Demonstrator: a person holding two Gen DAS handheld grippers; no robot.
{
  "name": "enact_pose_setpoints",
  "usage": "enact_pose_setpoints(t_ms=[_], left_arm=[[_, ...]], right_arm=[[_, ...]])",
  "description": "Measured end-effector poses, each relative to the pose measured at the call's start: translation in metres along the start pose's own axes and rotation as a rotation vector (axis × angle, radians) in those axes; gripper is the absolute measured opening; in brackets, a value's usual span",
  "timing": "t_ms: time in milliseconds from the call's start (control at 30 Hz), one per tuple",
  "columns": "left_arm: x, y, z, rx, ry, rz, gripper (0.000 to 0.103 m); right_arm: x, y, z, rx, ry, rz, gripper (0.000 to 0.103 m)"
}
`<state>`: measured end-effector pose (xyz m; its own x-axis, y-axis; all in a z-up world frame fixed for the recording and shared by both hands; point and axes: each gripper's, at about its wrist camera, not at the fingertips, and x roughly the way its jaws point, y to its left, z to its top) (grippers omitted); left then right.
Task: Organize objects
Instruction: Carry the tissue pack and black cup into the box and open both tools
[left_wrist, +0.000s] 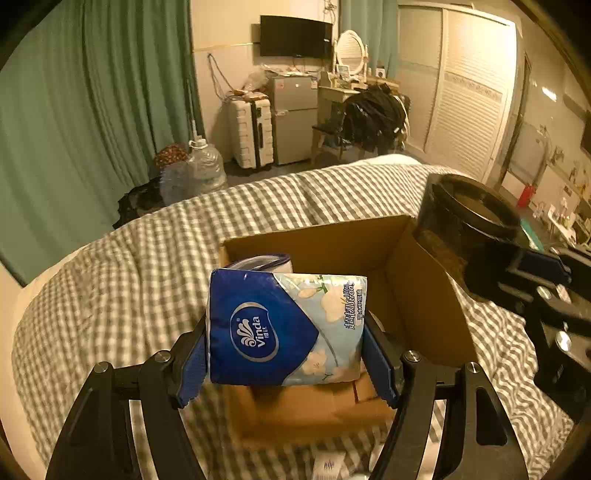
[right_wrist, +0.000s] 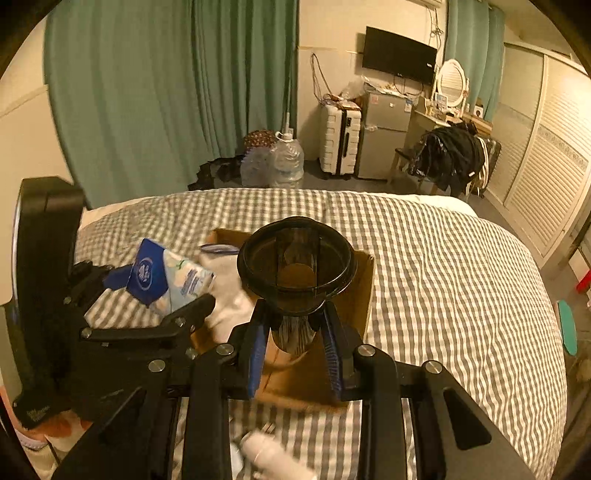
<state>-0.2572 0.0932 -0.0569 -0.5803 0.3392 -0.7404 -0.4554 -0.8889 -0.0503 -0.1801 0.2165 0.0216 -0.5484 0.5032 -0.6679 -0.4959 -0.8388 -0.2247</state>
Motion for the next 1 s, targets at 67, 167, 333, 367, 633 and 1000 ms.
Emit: enact_pose_setpoints(t_ms=[67,167,333,367,633,1000], left_arm=[[0.014,-0.007,0.002,0.023,0.003,-0.011,0.074],[0.033,-0.020,-0.003,0.071,0.008,-0.020,0.074],[0.059,-0.028,-0.010,0.079,0.041,-0.047,0.074],[0.062,-0.029,-0.012,0.085,0.042,-0.040,0.074],[0.070,-0.023,-0.014,0.053,0.042,-0.085,0.074],[0.021,0.000,-0.005,-0.017,0.028,-0.119,0.094]], right_arm=[[0.019,-0.010,0.004,0.012,0.011,-0.002,0.028],[0.050,-0.024,0.007,0.029,0.035,-0.012,0.028],[0.091,-0.035,0.004,0.024,0.086,-0.026,0.028],[0.098,-0.038,0.003,0.031,0.093,-0.023,0.028],[0.120,-0.049,-0.001,0.065,0.122,0.011,0.028],[0.068,-0.052,0.009,0.110,0.027,0.063,0.063]])
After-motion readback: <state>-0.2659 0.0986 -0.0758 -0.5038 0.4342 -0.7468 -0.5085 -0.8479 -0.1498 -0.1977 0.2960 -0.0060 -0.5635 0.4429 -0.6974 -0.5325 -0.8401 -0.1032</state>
